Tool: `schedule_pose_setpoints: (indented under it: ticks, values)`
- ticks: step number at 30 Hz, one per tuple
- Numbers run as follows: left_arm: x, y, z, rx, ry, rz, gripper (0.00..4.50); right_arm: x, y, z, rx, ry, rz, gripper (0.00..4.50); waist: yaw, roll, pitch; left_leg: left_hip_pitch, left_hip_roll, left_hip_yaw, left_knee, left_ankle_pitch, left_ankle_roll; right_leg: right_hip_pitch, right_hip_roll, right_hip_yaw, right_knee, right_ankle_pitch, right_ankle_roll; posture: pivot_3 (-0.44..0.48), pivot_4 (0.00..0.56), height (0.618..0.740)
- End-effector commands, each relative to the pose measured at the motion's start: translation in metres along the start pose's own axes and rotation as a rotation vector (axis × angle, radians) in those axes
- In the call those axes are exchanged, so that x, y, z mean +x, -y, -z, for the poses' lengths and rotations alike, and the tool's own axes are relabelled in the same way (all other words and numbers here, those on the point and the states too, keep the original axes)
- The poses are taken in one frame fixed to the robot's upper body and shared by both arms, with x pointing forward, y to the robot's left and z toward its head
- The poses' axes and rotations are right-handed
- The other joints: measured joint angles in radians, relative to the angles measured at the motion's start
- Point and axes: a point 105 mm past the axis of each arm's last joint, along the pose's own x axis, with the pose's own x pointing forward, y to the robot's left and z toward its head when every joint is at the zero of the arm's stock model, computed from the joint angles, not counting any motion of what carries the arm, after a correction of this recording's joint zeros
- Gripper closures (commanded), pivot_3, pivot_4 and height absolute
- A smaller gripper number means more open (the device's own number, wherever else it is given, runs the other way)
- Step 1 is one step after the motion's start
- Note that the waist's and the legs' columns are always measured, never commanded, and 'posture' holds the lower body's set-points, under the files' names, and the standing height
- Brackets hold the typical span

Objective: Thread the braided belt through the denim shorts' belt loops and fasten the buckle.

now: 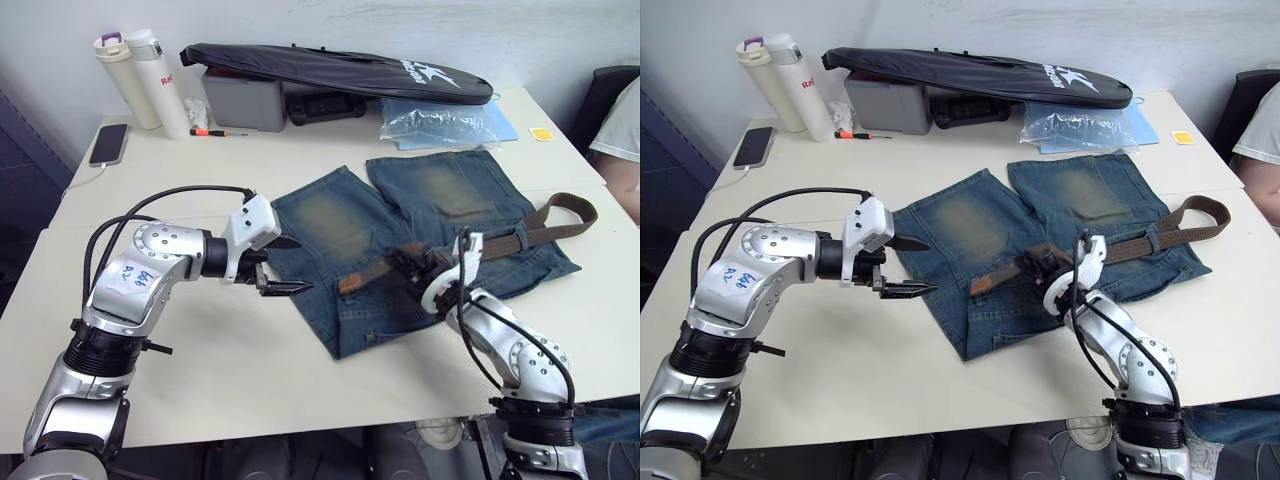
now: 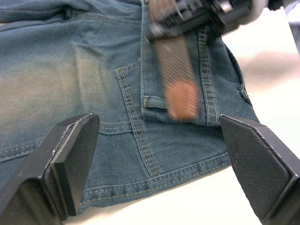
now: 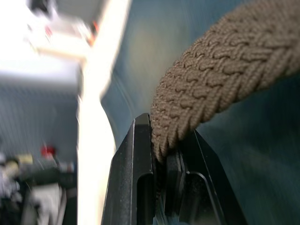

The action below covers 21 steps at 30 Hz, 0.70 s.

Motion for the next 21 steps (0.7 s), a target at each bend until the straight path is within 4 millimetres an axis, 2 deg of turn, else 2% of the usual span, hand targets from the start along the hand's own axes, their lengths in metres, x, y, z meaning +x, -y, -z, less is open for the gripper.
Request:
schedule_pose_setpoints:
  ticks: [1, 5, 7, 12, 14, 21]
  values:
    - [-0.004, -0.003, -0.006, 0.035, 0.008, -0.012, 0.0, -0.002, -0.011, -0.014, -0.064, 0.082, -0.061, 4.42, 0.002, 0.0, 0.0, 0.0, 0.0, 0.0, 0.0, 0.0, 0.0, 0.0, 0.0, 0.0, 0.0, 0.0, 0.0, 0.0, 0.15, 0.74]
    - [-0.004, -0.003, -0.007, 0.035, 0.007, -0.01, 0.0, -0.002, -0.013, -0.006, -0.147, 0.055, -0.091, 4.42, 0.0, 0.0, 0.0, 0.0, 0.0, 0.0, -0.001, 0.0, 0.0, 0.0, 0.0, 0.0, 0.0, 0.0, 0.0, 0.0, 0.15, 0.74]
    - [-0.005, -0.004, -0.006, 0.035, 0.004, -0.01, 0.0, -0.004, -0.011, -0.003, -0.25, 0.041, -0.094, 4.42, 0.0, 0.0, 0.0, 0.0, 0.0, 0.0, -0.001, 0.0, 0.0, 0.0, 0.0, 0.0, 0.0, 0.0, 0.0, 0.0, 0.15, 0.74]
    - [-0.006, -0.004, -0.007, 0.028, 0.006, 0.001, 0.0, -0.005, -0.005, -0.001, -0.352, 0.048, -0.096, 4.42, 0.0, 0.0, 0.0, 0.0, 0.0, 0.0, -0.001, 0.0, 0.0, 0.0, 0.0, 0.0, 0.0, 0.0, 0.0, 0.0, 0.15, 0.74]
    - [-0.007, -0.003, -0.008, 0.023, 0.009, 0.009, 0.0, -0.006, -0.002, 0.008, -0.415, 0.02, -0.103, 4.42, 0.001, 0.0, 0.0, 0.0, 0.0, 0.0, -0.001, 0.0, 0.0, 0.0, 0.0, 0.0, 0.0, 0.0, 0.0, 0.0, 0.15, 0.74]
    - [-0.009, -0.004, -0.007, 0.02, 0.001, 0.005, 0.0, -0.004, 0.006, 0.032, -0.432, -0.042, -0.14, 4.42, 0.0, 0.0, 0.0, 0.0, 0.0, 0.0, -0.001, 0.0, 0.0, 0.0, 0.0, 0.0, 0.0, 0.0, 0.0, 0.0, 0.15, 0.74]
